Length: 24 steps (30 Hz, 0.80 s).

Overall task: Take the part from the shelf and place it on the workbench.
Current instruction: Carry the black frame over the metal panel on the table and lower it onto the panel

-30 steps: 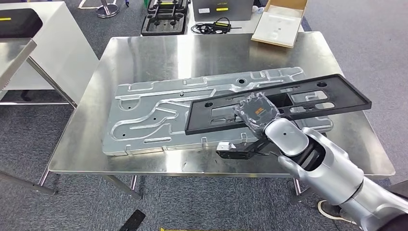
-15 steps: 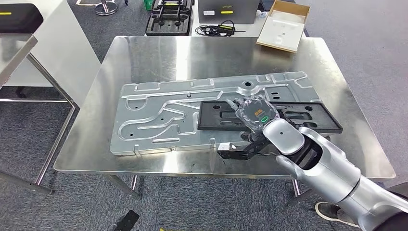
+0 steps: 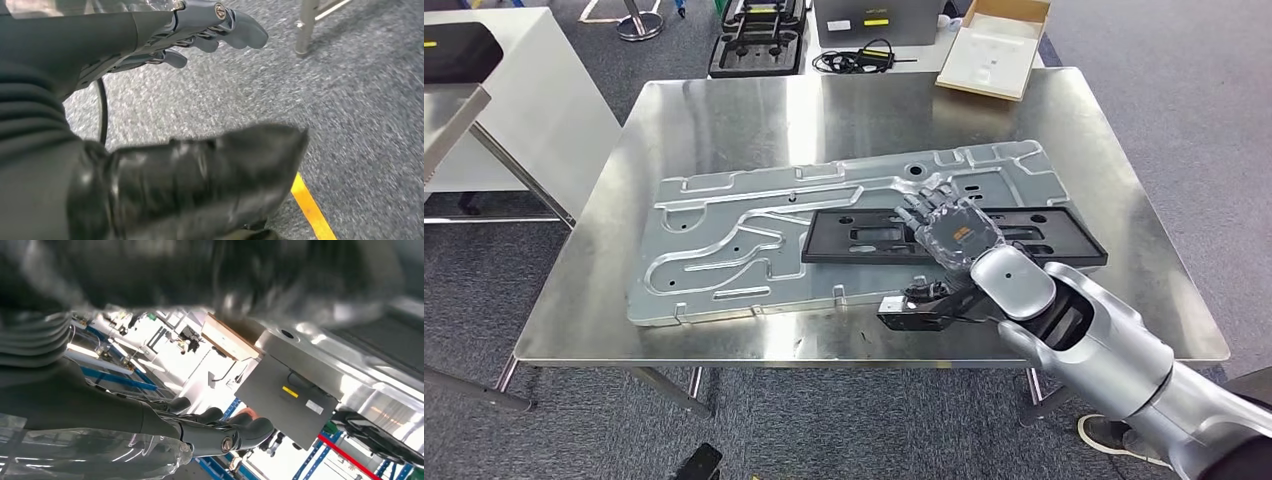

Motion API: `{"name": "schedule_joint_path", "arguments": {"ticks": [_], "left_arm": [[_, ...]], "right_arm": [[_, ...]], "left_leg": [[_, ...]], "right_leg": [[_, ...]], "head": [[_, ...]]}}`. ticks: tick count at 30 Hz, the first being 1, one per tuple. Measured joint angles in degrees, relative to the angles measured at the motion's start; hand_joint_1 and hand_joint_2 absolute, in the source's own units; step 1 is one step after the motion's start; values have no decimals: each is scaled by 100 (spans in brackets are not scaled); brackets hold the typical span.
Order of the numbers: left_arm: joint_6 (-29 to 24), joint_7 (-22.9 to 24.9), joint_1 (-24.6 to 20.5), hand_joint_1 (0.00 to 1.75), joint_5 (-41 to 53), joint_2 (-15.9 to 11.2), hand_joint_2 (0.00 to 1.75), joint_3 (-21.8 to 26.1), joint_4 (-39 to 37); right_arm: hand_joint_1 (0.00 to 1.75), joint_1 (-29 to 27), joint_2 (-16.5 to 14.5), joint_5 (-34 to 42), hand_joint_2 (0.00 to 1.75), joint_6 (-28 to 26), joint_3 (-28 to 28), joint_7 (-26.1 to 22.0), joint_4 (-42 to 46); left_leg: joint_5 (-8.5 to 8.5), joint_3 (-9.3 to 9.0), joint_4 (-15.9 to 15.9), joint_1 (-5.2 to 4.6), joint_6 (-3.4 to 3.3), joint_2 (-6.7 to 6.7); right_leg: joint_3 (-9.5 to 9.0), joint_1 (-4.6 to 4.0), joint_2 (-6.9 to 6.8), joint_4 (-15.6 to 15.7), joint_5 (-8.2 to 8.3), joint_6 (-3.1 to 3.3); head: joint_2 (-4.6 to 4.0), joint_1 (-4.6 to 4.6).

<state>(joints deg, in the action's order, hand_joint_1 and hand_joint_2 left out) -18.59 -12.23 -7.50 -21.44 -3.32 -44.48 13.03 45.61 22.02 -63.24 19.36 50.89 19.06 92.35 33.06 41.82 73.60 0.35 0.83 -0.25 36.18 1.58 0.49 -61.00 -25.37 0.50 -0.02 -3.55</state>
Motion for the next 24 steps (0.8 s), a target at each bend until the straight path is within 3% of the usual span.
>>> {"name": "schedule_joint_path", "arguments": {"ticks": [1,2,5,7,10,12,14,15,16,17,18,20,21,22,24], "left_arm": [[2,2,7,0,-2,-1,0,0,0],[5,3,14,0,-6,-2,0,0,0],[40,-8,19,0,-36,-8,0,1,0],[88,-20,19,0,-74,-19,0,3,-1],[149,-30,27,0,-117,-30,0,4,-2],[185,-30,18,0,-120,-31,0,4,-2],[216,-25,13,0,-121,-32,0,4,-2],[233,-21,15,0,-122,-32,0,4,-2],[249,-17,17,0,-125,-33,0,4,-2],[264,-14,18,0,-127,-33,0,4,-2],[279,-12,19,0,-131,-33,0,4,-2],[302,-11,22,0,-137,-33,0,4,-2],[316,-10,26,0,-139,-34,0,4,-2],[331,-9,29,0,-141,-35,0,4,-2],[362,-7,39,0,-146,-40,0,4,-3]], "right_arm": [[0,-2,-1,10,0,6,1,5,1],[0,-4,-1,29,0,5,1,14,7],[0,-12,-1,195,0,-114,0,65,114],[0,-26,-1,406,0,-342,-11,98,280],[0,-50,-3,610,0,-693,-56,111,541],[0,-61,-4,645,0,-934,-104,90,715],[0,-99,-5,662,0,-1149,-159,55,923],[0,-132,-8,669,0,-1227,-180,37,1029],[0,-169,-14,677,0,-1283,-194,19,1130],[0,-203,-20,682,0,-1324,-203,3,1225],[0,-231,-27,688,0,-1355,-209,-12,1312],[0,-273,-44,706,0,-1416,-226,-48,1477],[0,-298,-63,722,0,-1452,-236,-73,1556],[0,-327,-86,743,0,-1483,-243,-99,1631],[0,-400,-146,797,0,-1536,-249,-137,1748]], "left_leg": [[0,71,138,-1,-9,0],[-117,26,39,-3,-30,-1],[-633,-520,-1061,-34,-146,-12],[-716,-693,-1418,-71,-196,-20],[-798,-715,-1524,-76,-247,-2],[-893,-714,-1635,-51,-310,21],[-950,-655,-1656,-58,-355,27],[-974,-615,-1647,-68,-364,28],[-999,-570,-1635,-76,-363,28],[-1028,-521,-1618,-83,-359,28],[-1055,-469,-1595,-85,-349,27],[-1102,-363,-1530,-88,-312,23],[-1125,-328,-1502,-90,-286,20],[-1153,-305,-1480,-91,-255,17],[-1235,-287,-1491,-89,-189,5]], "right_leg": [[0,-8,1,0,0,0],[-7,-15,2,0,0,0],[-34,-30,8,-1,7,-9],[-22,-24,18,10,31,-53],[-22,-16,25,49,47,-155],[56,-32,6,-205,-227,-189],[259,-40,-9,-867,-713,-191],[344,-42,-9,-1187,-889,-193],[359,-43,-10,-1368,-966,-193],[274,-44,-10,-1345,-933,-191],[90,-45,-11,-1121,-817,-185],[-409,-55,-14,-383,-590,-160],[-568,-71,-9,-119,-510,-140],[-646,-85,-5,43,-482,-121],[-603,-112,5,86,-412,-63]], "head": [[0,-1],[0,-1],[0,4],[0,4],[0,6],[0,19],[1,32],[1,33],[1,34],[1,34],[0,34],[0,33],[0,30],[1,30],[1,27]]}}
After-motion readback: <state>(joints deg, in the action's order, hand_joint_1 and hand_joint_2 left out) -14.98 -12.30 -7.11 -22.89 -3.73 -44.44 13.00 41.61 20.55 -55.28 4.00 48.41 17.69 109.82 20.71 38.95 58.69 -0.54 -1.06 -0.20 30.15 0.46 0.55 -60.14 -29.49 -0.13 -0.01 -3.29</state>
